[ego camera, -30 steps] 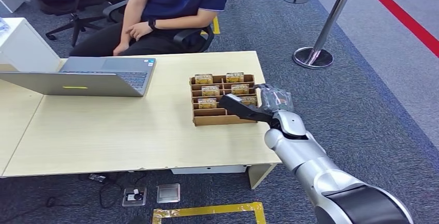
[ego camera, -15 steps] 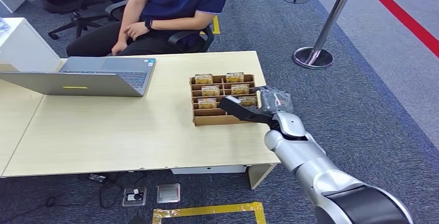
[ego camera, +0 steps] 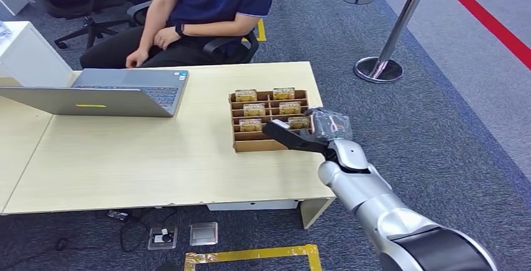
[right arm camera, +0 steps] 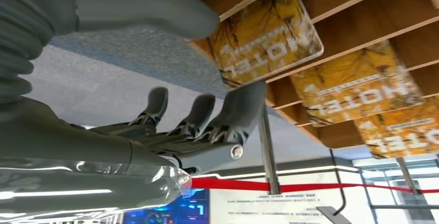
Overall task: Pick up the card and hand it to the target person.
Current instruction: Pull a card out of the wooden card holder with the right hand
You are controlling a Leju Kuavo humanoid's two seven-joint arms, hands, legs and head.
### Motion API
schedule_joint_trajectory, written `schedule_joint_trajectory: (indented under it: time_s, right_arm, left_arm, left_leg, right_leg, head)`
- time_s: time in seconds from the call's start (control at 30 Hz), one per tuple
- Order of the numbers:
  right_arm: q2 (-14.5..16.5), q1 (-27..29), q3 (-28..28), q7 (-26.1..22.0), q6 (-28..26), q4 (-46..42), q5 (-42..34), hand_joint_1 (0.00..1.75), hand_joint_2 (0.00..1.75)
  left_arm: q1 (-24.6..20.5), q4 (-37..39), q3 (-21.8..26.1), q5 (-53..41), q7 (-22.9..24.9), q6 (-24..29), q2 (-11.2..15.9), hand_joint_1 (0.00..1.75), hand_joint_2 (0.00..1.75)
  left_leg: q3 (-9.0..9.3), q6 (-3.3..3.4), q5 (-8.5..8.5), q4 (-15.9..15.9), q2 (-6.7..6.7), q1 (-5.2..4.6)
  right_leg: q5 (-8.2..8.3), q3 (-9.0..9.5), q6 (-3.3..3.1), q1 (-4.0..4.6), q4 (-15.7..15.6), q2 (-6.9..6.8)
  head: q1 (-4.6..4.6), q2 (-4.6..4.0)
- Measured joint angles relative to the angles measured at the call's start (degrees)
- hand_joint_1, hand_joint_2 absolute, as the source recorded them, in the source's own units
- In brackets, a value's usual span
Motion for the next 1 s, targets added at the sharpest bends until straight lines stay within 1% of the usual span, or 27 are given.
schedule_joint_trajectory:
  time_s: [0.1, 0.23, 0.6, 0.87, 1.0]
  right_arm:
    - [-0.02, 0.17, -0.05, -0.22, 0.10, -0.06, -0.07, 1.64, 1.75]
    - [0.00, 0.21, -0.13, -0.62, 0.46, -0.06, -0.22, 1.75, 1.75]
    - [-0.13, -0.20, -0.79, -0.97, 0.82, 0.07, -1.27, 1.75, 1.75]
    - [-1.10, -0.17, -2.01, -2.29, -1.09, 0.08, -2.67, 1.75, 1.75]
    - [-1.80, 0.64, -2.78, -3.25, -1.69, -3.60, -3.11, 1.75, 1.75]
  left_arm:
    - [-0.10, 0.00, -0.25, 0.00, 0.13, -0.08, 0.00, 0.00, 0.00]
    - [-0.20, 0.00, -0.40, 0.00, 0.48, -0.16, 0.00, 0.00, 0.00]
    - [-0.62, 0.00, -0.47, 0.02, 0.72, -0.56, 0.00, 0.00, 0.00]
    - [-1.08, 0.00, -0.72, 0.04, 0.88, -1.06, 0.01, 0.00, 0.00]
    - [-1.04, 0.00, -0.67, 0.69, 0.87, -0.73, 0.02, 0.00, 0.00]
  left_leg:
    - [0.01, 0.00, 0.00, 0.00, 0.00, 0.00]
    - [0.02, 0.00, 0.00, 0.00, 0.00, 0.00]
    - [0.01, 0.00, 0.00, 0.01, 0.00, 0.00]
    - [0.00, 0.00, 0.01, 0.02, 0.00, 0.00]
    - [-0.01, 0.00, 0.00, 0.02, 0.00, 0.00]
  right_leg:
    - [0.00, 0.00, 0.00, 0.00, 0.00, 0.01]
    - [0.01, 0.01, -0.01, 0.00, 0.00, 0.00]
    - [0.02, 0.00, -0.01, 0.00, 0.00, 0.00]
    - [0.02, 0.00, -0.01, 0.00, 0.00, 0.00]
    - [0.02, -0.01, -0.01, 0.00, 0.00, 0.00]
  head:
    - [-0.01, 0.00]
    - [-0.03, 0.00]
    - [-0.02, 0.00]
    - [-0.01, 0.00]
    - [0.01, 0.00]
